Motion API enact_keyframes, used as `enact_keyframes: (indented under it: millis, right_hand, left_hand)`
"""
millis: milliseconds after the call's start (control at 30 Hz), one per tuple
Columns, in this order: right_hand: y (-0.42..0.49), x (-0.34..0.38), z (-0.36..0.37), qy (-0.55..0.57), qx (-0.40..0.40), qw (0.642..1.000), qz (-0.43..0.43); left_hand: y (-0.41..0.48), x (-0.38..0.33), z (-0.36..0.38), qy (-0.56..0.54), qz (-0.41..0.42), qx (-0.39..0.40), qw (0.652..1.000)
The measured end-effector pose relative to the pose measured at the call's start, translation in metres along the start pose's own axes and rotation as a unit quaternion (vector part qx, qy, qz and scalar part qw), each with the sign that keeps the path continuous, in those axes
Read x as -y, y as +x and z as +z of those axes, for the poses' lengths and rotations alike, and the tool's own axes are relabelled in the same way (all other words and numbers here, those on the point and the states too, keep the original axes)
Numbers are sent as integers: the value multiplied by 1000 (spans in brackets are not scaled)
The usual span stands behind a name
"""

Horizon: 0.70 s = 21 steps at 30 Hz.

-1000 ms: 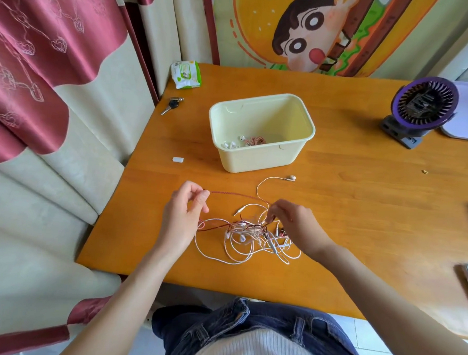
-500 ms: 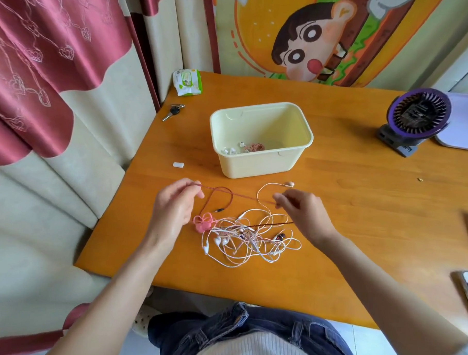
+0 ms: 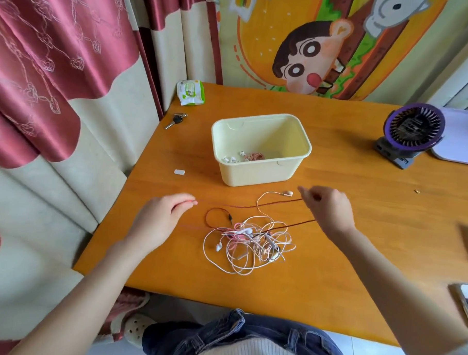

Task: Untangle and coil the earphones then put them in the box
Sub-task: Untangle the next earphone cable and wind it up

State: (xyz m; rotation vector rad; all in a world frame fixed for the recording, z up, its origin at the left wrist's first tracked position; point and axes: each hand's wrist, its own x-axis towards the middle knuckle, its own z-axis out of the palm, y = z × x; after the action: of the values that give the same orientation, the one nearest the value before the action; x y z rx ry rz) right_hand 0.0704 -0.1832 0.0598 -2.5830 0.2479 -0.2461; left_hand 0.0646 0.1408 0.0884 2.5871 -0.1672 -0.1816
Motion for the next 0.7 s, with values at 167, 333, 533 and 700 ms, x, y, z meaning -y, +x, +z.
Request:
enact_keyframes:
  millis: [167,333,533,700]
  right_hand:
    - [15,31,-24,3,-73,997,-40]
    - [0,77,-25,108,65,989,-77]
    - [-20,117,-29,183,162,950,-192]
    - [-26,107,-20,195,180,944,-197]
  left_hand:
    - [-11,6,16,29,-13,73,997]
    - [-7,-32,14,-127,4,41,991]
    - [-14,-76,8,-305,78,57,948]
    - [-13,-79,15,-245,109,14,963]
